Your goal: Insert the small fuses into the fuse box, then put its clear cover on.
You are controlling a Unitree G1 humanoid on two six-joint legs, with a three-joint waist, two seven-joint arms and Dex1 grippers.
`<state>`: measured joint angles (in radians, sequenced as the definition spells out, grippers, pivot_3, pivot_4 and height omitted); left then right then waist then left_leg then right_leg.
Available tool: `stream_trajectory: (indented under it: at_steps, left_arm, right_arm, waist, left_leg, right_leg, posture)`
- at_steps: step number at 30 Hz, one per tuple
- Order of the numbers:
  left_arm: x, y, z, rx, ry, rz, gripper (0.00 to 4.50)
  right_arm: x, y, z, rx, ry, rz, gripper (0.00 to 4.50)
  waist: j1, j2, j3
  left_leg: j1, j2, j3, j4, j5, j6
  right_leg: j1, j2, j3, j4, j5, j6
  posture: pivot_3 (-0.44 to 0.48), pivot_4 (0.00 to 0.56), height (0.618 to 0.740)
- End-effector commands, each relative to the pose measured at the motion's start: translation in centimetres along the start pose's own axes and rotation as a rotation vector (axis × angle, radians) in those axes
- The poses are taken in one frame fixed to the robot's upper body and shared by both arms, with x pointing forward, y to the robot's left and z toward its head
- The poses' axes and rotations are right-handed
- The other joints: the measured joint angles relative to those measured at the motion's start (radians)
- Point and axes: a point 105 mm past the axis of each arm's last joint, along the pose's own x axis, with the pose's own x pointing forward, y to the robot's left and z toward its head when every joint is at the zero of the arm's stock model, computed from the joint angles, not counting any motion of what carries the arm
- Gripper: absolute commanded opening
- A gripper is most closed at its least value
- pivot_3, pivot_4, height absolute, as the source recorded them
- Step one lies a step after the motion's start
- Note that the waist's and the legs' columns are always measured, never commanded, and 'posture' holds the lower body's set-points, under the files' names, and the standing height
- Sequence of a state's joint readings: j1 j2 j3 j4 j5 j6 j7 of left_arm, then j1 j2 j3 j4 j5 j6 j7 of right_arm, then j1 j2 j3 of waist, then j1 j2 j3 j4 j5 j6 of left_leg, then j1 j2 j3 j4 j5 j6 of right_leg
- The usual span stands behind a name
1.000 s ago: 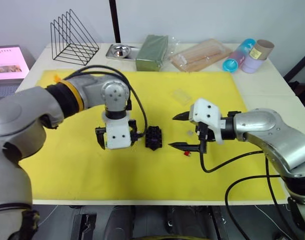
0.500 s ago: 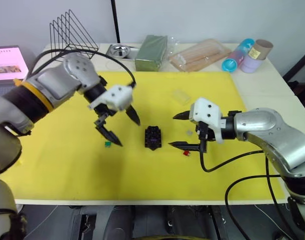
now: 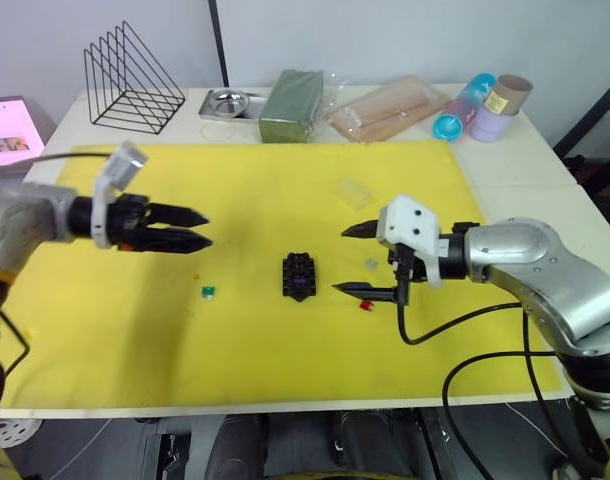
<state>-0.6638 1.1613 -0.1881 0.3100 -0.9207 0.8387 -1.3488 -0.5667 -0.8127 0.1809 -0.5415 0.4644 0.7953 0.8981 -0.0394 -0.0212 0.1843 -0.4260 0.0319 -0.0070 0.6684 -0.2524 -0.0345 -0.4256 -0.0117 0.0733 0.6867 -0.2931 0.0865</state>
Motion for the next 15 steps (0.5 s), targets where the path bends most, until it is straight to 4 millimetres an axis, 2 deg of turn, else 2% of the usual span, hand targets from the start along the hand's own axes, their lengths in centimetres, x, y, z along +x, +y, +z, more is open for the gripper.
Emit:
stream_trajectory:
  at_steps: [1, 6, 9, 11, 15]
  left_arm:
    - [-0.9, -0.4, -1.3, -0.123, -0.018, 0.007, 4.47]
    - [-0.4, -0.2, -4.1, -0.314, 0.013, 0.027, 4.47]
    - [-0.2, 0.2, -5.6, -0.456, 0.014, 0.052, 3.92]
    - [0.0, 0.3, -6.2, -0.497, 0.023, 0.06, 3.23]
    - [0.2, 0.1, -6.4, -0.559, 0.018, 0.052, 3.23]
  right_arm:
    - [-0.1, -0.3, 1.3, -0.05, -0.04, -0.006, 4.5]
    - [0.1, -0.2, 1.4, -0.062, -0.039, 0.01, 4.5]
    - [0.3, -0.1, 1.3, -0.07, -0.033, 0.018, 4.5]
    - [0.5, -0.1, 1.2, -0.076, -0.025, 0.02, 4.5]
    - [0.6, 0.1, 1.4, -0.077, -0.028, 0.023, 4.5]
  waist:
    - [0.003, 0.0, 0.0]
    - [0.013, 0.0, 0.0]
    - [0.019, 0.0, 0.0]
    - [0.019, 0.0, 0.0]
    - [0.021, -0.001, 0.0]
  left_leg:
    - [0.0, 0.0, 0.001, 0.0, 0.0, 0.0]
    - [0.0, 0.0, 0.001, 0.0, 0.0, 0.0]
    - [0.0, -0.001, 0.001, 0.0, 0.0, 0.0]
    - [0.0, 0.0, 0.001, 0.0, 0.0, 0.0]
    - [0.0, 0.0, 0.001, 0.0, 0.0, 0.0]
  right_leg:
    - [0.0, 0.0, 0.0, 0.0, 0.0, 0.0]
    - [0.0, 0.0, 0.0, 0.0, 0.0, 0.0]
    - [0.0, 0.0, 0.0, 0.0, 0.0, 0.0]
    - [0.0, 0.0, 0.0, 0.0, 0.0, 0.0]
    - [0.0, 0.0, -0.001, 0.0, 0.0, 0.0]
  posture:
    - [0.0, 0.15, 0.74]
    - [0.0, 0.15, 0.74]
    - [0.0, 0.15, 0.74]
    - [0.0, 0.15, 0.74]
    - [0.0, 0.15, 0.74]
